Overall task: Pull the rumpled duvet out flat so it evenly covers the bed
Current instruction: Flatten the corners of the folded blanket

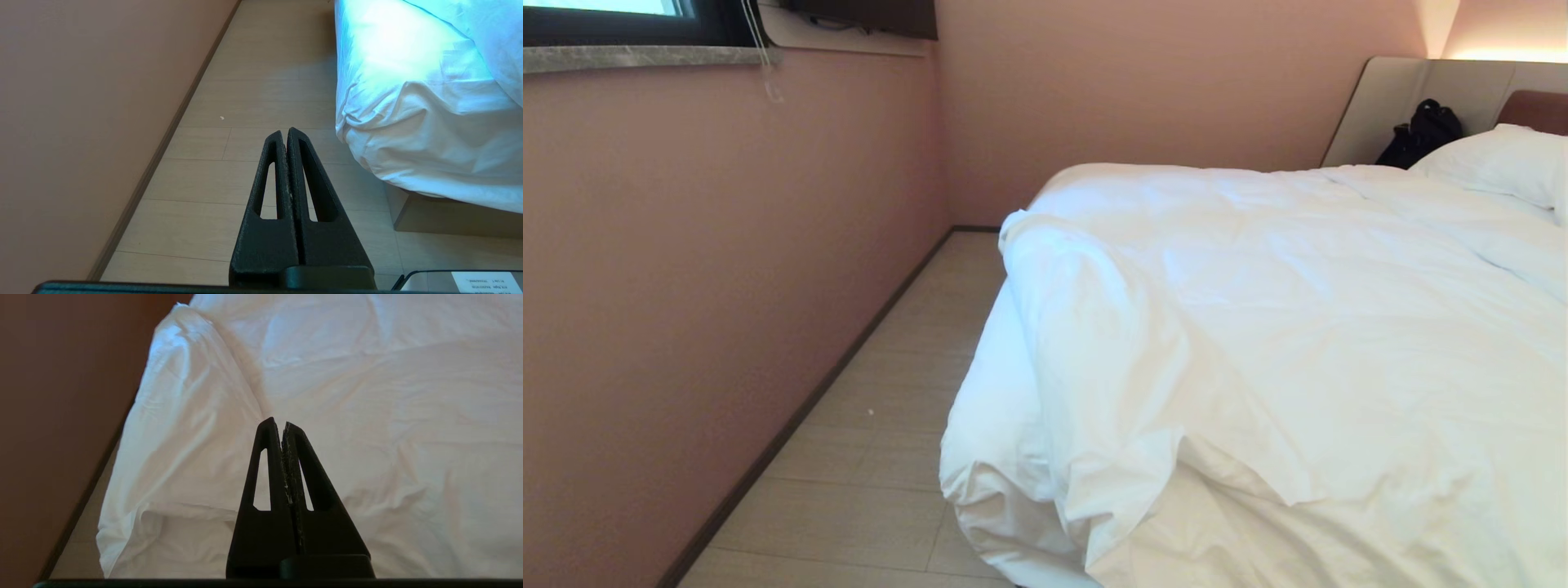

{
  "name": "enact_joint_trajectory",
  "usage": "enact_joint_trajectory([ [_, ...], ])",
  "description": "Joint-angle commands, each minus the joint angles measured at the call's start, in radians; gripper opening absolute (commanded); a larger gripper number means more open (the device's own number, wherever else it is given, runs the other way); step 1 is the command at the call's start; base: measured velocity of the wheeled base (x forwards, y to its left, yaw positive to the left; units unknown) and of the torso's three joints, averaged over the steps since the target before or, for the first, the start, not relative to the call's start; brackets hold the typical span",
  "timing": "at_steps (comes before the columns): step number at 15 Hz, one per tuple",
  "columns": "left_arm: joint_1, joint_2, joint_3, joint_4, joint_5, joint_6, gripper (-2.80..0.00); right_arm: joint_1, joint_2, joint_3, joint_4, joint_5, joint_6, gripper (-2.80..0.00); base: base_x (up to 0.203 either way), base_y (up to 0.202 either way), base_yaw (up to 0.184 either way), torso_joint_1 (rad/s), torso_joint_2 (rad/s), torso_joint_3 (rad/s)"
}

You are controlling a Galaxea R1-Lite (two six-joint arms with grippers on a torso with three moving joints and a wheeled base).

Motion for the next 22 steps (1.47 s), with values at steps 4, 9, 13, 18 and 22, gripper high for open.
enact_joint_trajectory([
  [4,0.0,0.001,0.0,0.0,0.0,0.001,-2.8,-0.006,-0.225,0.072,-0.036,-0.029,-0.007,-2.8,0.0,0.0,0.0,0.0,0.0,0.0],
  [9,0.0,0.001,0.0,0.0,0.0,0.001,-2.8,-0.025,-0.393,0.172,-0.037,-0.046,-0.036,-2.8,0.0,0.0,0.0,0.0,0.0,0.0],
  [13,0.0,0.001,0.0,0.0,0.0,0.001,-2.8,-0.078,-0.519,0.311,-0.128,-0.07,-0.092,-2.8,0.0,0.0,0.0,0.0,0.0,0.0],
  [18,0.0,0.0,-0.001,0.0,0.0,-0.001,-2.8,-0.127,-0.59,0.431,-0.215,-0.095,-0.134,-2.8,0.0,0.0,0.0,0.0,0.0,0.0],
  [22,0.0,0.001,0.0,0.0,0.0,-0.001,-2.8,-0.023,-0.596,0.459,-0.212,-0.098,-0.126,-2.8,0.0,0.0,0.0,0.0,0.0,0.0],
])
